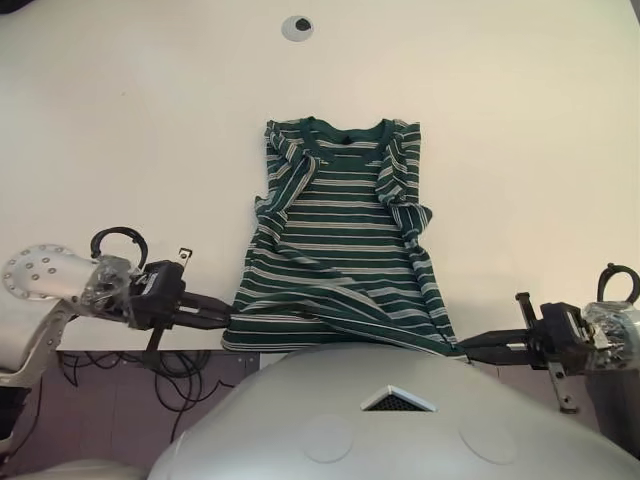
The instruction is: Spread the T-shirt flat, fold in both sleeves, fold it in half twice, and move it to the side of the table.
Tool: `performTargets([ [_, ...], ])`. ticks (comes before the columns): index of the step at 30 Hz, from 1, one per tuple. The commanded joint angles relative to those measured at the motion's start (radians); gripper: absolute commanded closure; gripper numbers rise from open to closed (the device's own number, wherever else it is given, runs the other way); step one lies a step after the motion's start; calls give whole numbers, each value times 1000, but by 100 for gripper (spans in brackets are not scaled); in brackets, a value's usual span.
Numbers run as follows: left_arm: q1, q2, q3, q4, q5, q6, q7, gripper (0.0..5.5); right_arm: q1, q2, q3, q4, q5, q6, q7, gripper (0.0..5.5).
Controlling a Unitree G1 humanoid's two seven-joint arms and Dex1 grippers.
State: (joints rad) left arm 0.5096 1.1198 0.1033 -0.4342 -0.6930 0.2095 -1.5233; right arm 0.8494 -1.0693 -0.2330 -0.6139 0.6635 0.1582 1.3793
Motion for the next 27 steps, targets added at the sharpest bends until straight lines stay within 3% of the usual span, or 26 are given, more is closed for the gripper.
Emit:
performTargets([
  [1, 0, -10, 62, -50, -38, 29, 9, 547, -112, 60, -15, -24, 56, 51, -92, 550],
  [5, -133, -103, 57, -20, -27, 52, 146, 547, -350, 155, 12, 37, 132, 171, -314, 550],
  [12, -330, -257, 0, 108, 61, 121, 405, 547, -638, 271, 51, 174, 267, 405, -537, 550],
  [16, -450, -340, -59, 218, 164, 202, 588, 547, -760, 320, 128, 274, 177, 468, -625, 550],
  [21, -618, -452, -140, 353, 234, 279, 692, 547, -892, 409, 161, 423, 118, 482, -683, 550],
  [25, -784, -578, -135, 553, 267, 300, 790, 547, -1007, 482, 195, 598, 47, 492, -717, 550],
  [27, -850, -627, -121, 633, 259, 302, 806, 521, -1041, 511, 195, 670, 21, 481, -717, 530],
])
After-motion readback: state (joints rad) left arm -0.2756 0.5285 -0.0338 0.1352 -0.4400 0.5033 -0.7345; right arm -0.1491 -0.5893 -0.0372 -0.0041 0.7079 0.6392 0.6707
